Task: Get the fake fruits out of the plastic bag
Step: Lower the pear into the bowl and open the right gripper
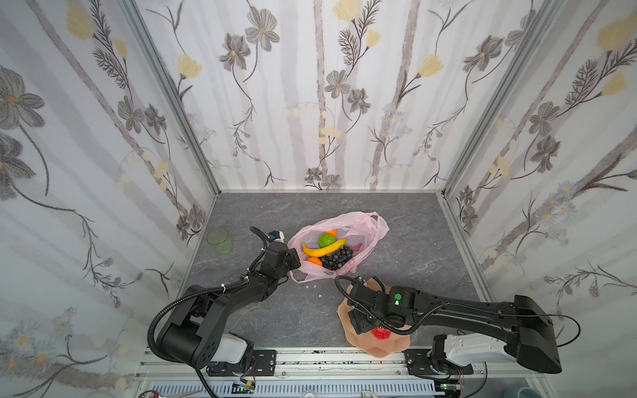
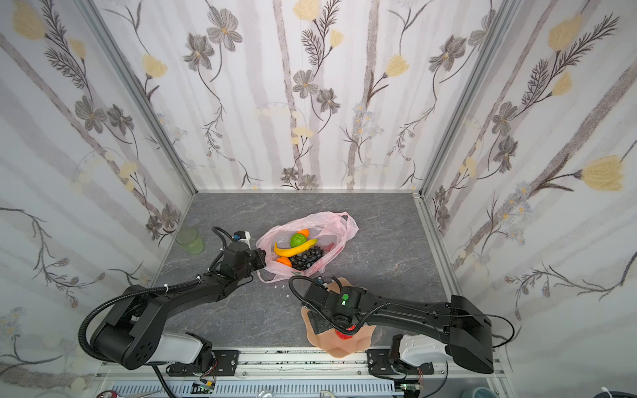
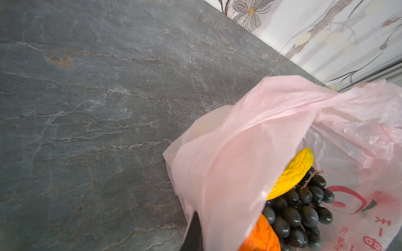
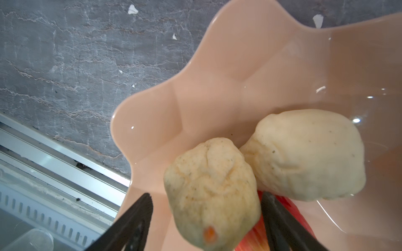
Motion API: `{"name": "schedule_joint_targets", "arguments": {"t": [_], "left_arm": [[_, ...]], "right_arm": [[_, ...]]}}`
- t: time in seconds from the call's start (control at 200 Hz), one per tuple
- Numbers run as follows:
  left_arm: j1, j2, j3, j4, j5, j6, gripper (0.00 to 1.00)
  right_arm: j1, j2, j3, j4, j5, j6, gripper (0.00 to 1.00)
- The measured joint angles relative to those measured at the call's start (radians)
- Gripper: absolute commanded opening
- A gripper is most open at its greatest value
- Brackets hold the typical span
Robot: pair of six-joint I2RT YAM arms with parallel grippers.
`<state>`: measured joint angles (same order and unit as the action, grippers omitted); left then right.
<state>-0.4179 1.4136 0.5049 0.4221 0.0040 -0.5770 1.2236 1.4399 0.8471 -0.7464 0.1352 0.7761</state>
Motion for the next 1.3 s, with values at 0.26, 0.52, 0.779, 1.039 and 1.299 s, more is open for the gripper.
{"name": "schedule_joint_targets", "arguments": {"t": [0.26, 0.52, 0.779, 1.039, 1.299], "left_arm": [[0.000, 0.000, 0.000, 0.000, 0.000, 0.000, 0.07], [0.000, 0.005, 0.000, 0.000, 0.000, 0.000, 0.07], [0.000, 0.012, 0.002, 0.000, 0.000, 0.000, 0.07], [0.000, 0.013, 0.004, 0.000, 0.000, 0.000, 0.07], [-0.001, 0.013, 0.005, 0.000, 0.001, 0.000, 0.07]], "right_arm": [[0.000, 0.001, 0.039, -0.048, 0.061, -0.011, 0.69], [0.000, 0.017, 0.028, -0.068, 0.089, -0.011, 0.64], [0.000, 0.002, 0.018, -0.090, 0.106, -0.011, 0.64], [0.000, -0.006, 0.027, -0.101, 0.110, -0.011, 0.67], [0.000, -0.032, 0.045, -0.099, 0.112, -0.022, 0.68]]}}
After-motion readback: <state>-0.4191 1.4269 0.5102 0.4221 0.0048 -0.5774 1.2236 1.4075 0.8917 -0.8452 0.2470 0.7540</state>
